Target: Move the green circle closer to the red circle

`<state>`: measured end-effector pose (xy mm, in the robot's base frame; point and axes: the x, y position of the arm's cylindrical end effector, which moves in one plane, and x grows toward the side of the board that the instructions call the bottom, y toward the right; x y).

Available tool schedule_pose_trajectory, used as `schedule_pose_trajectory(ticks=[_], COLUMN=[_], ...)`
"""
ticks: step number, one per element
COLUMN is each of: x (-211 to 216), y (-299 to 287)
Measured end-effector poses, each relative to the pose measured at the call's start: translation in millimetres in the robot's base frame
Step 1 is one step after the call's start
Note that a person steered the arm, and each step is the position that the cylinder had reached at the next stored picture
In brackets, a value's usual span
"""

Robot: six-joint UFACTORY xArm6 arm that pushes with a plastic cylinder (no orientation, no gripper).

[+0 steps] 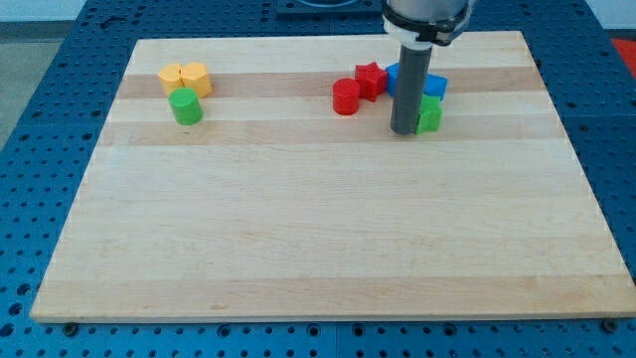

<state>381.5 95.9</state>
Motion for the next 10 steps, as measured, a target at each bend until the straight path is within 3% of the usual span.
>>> schedule_pose_trajectory(ticks=[2,6,7,9,10], x=[9,15,1,-44,-44], y=[-28,-318,-358,-384,-356])
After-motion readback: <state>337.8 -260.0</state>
